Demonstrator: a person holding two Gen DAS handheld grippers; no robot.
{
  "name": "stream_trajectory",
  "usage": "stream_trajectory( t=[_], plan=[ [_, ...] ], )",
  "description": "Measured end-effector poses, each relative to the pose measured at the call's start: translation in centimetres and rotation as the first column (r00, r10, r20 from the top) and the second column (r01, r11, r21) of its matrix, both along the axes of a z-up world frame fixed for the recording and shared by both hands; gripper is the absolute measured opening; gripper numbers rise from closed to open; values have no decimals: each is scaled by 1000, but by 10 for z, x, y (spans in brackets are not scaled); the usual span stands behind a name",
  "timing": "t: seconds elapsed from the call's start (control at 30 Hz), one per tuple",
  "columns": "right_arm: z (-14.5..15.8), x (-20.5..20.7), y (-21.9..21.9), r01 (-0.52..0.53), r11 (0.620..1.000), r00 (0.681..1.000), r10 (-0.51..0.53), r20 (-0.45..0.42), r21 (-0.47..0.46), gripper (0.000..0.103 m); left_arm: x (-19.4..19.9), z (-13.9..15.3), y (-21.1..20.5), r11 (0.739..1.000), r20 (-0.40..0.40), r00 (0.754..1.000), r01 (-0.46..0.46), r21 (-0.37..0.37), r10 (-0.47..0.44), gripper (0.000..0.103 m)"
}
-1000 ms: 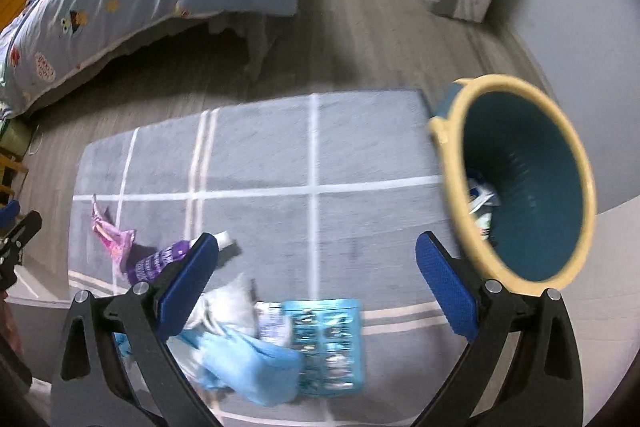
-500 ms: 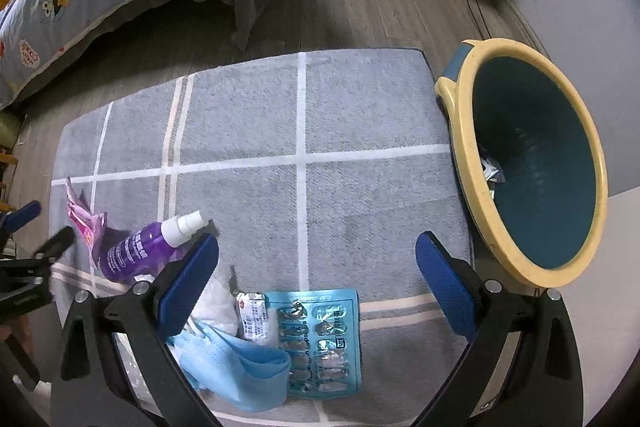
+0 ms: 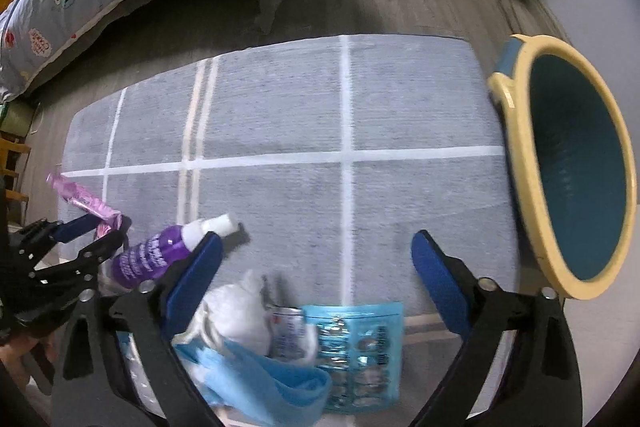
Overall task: Collect trash
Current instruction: 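Grasp the purple spray bottle with the right gripper while the left grasps the pink wrapper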
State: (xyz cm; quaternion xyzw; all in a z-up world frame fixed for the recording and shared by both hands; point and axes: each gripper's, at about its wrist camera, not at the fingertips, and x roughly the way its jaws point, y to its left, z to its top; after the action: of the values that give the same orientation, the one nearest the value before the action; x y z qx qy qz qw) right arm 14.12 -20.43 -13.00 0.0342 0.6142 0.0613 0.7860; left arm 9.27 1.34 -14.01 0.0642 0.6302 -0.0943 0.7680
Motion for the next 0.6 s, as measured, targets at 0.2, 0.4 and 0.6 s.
stream_trajectory(
  t=[0.2,0.4,0.6],
  plan=[
    [-7,7,22,16,997,999,-13,-42,73,85,1,14,10,1000,40,999,-9,-24,10,6],
    [-22,10,45,57,990,993,-43,-109,129,70,-9,25,26,1000,89,996,15,3,-15,5],
    [-35,15,54,151,972,980,-123,-156,181,53,-17,33,32,1000,124,992,24,-18,-22,5]
  ],
)
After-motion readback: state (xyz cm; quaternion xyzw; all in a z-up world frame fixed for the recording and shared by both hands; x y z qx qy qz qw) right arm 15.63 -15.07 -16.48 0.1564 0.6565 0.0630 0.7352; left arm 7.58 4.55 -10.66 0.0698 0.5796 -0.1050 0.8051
